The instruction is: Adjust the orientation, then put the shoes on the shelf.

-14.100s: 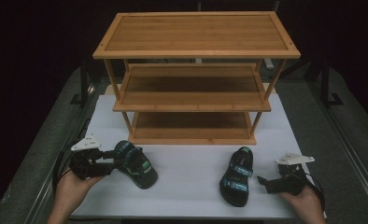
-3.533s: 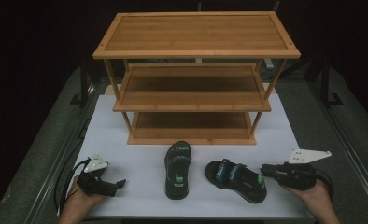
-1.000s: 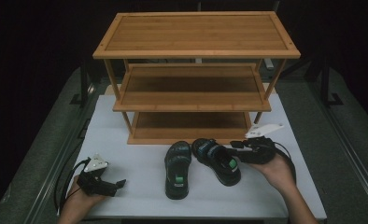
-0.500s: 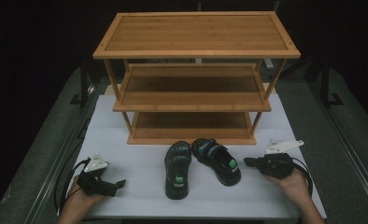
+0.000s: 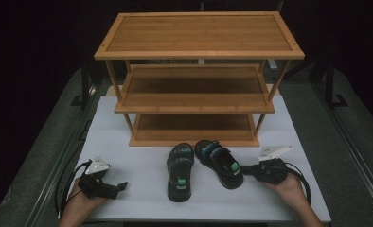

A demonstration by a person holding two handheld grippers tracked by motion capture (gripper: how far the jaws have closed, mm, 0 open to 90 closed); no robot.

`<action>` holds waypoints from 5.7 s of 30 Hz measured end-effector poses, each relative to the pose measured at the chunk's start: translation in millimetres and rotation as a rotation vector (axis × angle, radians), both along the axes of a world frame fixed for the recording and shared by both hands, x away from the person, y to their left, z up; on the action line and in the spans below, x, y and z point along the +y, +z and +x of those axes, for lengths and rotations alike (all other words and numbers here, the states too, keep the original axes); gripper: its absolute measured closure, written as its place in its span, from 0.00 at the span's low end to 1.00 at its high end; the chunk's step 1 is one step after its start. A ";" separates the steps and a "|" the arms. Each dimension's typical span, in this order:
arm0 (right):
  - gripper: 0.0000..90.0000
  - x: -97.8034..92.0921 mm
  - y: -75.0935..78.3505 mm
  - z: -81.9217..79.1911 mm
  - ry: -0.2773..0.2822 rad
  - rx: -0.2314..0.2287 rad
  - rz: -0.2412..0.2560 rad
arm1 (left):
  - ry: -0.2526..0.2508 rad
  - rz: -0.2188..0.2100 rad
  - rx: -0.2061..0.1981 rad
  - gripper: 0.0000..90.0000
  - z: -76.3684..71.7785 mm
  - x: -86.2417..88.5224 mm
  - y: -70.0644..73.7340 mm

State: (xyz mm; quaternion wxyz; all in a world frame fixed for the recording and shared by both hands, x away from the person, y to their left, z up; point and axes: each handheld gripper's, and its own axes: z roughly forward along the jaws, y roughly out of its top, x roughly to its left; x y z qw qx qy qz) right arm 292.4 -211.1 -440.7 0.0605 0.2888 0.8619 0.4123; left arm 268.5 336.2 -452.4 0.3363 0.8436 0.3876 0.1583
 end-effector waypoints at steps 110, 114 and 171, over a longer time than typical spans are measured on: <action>0.57 70.4 50.8 18.2 0.131 -0.061 0.095 | -0.392 -0.139 -0.045 0.36 35.7 -136.2 76.2; 0.58 72.6 48.4 18.4 0.135 -0.055 0.081 | -0.411 -0.124 -0.038 0.39 37.2 -146.0 72.1; 0.78 92.2 54.6 75.3 -0.092 -0.183 0.142 | -0.215 -0.111 -0.241 0.80 88.4 -168.2 74.8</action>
